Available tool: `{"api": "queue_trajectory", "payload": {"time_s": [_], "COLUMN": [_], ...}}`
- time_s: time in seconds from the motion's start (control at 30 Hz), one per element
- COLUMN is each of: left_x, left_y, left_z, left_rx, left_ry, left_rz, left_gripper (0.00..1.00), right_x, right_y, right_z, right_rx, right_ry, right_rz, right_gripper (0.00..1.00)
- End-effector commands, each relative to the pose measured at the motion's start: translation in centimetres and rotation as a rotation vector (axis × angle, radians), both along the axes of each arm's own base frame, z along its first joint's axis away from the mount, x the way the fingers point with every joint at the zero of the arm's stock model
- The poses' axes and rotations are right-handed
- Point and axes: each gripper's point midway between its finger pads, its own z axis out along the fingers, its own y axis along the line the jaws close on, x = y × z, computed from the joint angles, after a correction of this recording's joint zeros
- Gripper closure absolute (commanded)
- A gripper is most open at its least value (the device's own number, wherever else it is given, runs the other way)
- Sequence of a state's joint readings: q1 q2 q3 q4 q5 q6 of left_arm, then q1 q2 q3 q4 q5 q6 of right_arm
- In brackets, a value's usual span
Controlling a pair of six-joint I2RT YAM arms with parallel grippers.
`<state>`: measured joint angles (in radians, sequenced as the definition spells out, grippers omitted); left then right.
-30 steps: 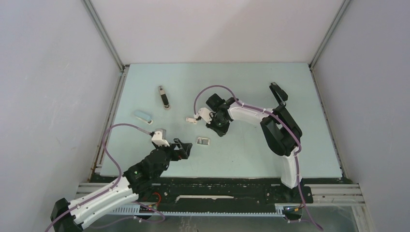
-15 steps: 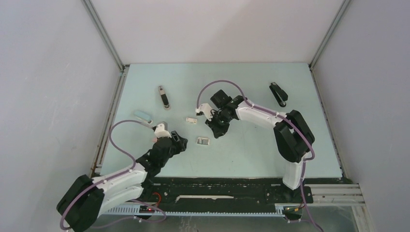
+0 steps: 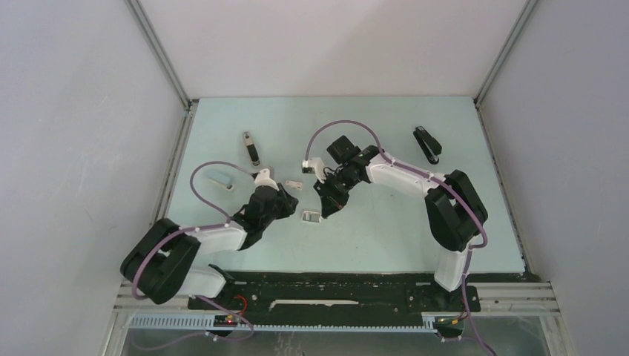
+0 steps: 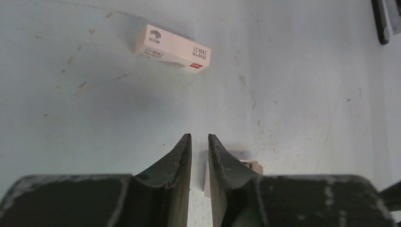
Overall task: Unload the staples from the stapler
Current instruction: Pick up the staple from the center of the board, then adjust the staple box at the center of the board.
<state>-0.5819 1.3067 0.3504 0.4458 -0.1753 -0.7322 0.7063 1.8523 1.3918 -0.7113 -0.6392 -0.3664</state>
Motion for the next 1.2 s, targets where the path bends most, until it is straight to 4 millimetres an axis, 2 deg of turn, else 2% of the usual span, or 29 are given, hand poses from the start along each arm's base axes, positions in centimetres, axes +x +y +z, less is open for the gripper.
{"api": "queue_trajectory", "payload": {"time_s": [0.0,0.43,0.87,1.17], "left_x": [1.8,2.1,-1.4,-2.6], "left_y": [-2.2,-3.4,-3.3,-3.1], "left_z": [1.3,-1.3,-3.2,-3.0], "left_rx": [-0.038,-0.03,-0.06,-0.08], "left_ry": [-0.042,0.024,0.088,0.087], "left_rz": [-0.063,-0.102,-0.176,-0.187], "left_gripper": [0.77,0.81,0.84,0.85], "right_x": [-0.4,-0.9,0.5,0.9], "right_y": [0.7,1.4,1.5,2.0], "right_z": [2.9,2.2,0.9,0.2], "right_rx": [0.114,0.133,0.086,0.04], "right_ry": [0.05,0.137,0.106,0.064], "right_rz": [-0.034,-0.093,-0.223,-0.277], "right_gripper": [0.85,0.85,0.85,0.84]}}
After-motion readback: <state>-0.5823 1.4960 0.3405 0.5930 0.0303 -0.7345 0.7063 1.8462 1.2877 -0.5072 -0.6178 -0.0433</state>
